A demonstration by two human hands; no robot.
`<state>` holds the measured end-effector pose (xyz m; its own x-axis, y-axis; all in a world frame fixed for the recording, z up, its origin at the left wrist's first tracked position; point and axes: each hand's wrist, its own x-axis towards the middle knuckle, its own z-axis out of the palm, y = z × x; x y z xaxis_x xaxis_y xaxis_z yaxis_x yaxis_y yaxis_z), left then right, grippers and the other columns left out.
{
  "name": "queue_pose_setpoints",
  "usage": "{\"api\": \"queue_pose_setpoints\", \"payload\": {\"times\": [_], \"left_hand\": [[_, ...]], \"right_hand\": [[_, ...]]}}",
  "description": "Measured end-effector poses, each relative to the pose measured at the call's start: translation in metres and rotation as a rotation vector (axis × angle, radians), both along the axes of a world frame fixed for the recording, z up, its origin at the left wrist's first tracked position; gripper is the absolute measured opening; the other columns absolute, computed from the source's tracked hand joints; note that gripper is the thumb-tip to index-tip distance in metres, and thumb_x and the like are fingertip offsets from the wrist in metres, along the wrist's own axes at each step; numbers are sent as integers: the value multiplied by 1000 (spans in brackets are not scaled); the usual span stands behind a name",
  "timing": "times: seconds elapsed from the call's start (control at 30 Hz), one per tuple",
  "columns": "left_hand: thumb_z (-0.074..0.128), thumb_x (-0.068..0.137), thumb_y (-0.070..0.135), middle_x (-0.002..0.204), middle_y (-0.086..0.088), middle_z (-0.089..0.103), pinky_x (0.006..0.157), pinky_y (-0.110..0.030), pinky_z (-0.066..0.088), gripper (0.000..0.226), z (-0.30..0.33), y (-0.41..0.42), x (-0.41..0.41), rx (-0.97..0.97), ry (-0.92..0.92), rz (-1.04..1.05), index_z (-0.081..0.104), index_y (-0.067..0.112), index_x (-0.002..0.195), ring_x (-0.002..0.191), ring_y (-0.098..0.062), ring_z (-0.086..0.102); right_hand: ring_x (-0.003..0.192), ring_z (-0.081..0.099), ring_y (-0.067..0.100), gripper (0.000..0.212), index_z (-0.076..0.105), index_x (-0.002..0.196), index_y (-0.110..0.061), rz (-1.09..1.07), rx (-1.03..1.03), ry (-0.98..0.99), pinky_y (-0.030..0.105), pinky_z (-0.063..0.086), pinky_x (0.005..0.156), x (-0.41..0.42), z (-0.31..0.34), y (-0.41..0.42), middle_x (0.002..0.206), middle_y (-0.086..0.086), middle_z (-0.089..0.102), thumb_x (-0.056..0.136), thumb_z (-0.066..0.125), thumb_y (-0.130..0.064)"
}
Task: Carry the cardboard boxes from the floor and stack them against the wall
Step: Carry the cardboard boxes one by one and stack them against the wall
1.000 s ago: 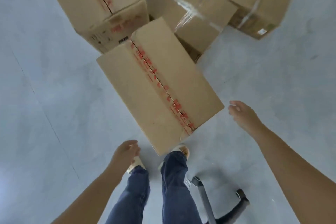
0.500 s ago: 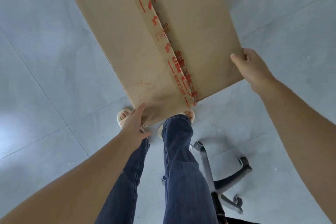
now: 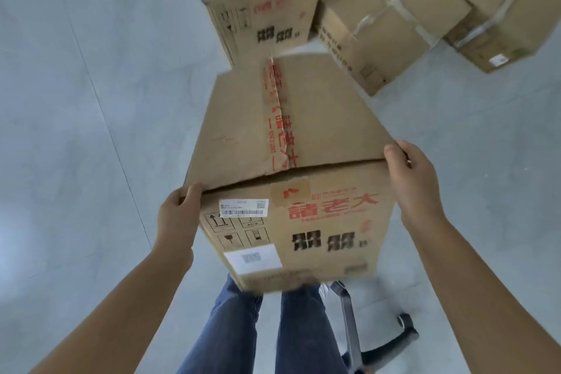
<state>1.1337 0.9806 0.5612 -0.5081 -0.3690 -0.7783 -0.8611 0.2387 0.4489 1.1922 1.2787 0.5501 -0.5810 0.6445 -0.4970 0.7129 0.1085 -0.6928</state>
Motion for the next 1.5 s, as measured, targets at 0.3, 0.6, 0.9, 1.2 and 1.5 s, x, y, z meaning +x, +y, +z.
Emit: {"api": "queue_pose_setpoints", "payload": {"times": [0.3,0.6,0.9,1.2,1.5], "left_hand": [[59,83,42,81,3,55,41,-20,41,21,-27,14,-45,188,-156,239,46,26,86,62,-11,55],[75,62,48,110,-1,53,81,-77,38,46,-20,0,-39,314,-363,256,53,24,94,113,-32,42],[72,68,49,105,-2,60,80,-67,48,36,20,-42,15,304,-179,365,58,26,92,97,-23,54],[65,81,44,69,3,70,68,-50,57,23,130,-127,53,303,143,612,58,26,94,78,-16,63],[68,75,46,76,0,68,66,-53,58,32,208,-286,68,290,401,826,60,24,97,76,-19,65]], "right_hand": [[78,54,8,32,51,109,-18,-189,-17,-180,25,42,59,-52,-22,4,101,-2,56,87,55,-41],[128,44,34,65,55,126,-31,-214,-533,-523,89,20,77,-35,-12,30,137,2,51,69,73,-58],[126,47,29,44,55,124,-34,38,-576,-424,78,26,97,-47,32,4,132,-3,55,85,60,-53],[131,40,33,49,54,125,-35,364,-551,-257,77,32,92,-110,132,-106,137,3,49,81,65,-53],[115,53,34,29,60,114,-40,729,-510,-86,78,35,85,-174,225,-301,124,5,61,87,56,-50]]}}
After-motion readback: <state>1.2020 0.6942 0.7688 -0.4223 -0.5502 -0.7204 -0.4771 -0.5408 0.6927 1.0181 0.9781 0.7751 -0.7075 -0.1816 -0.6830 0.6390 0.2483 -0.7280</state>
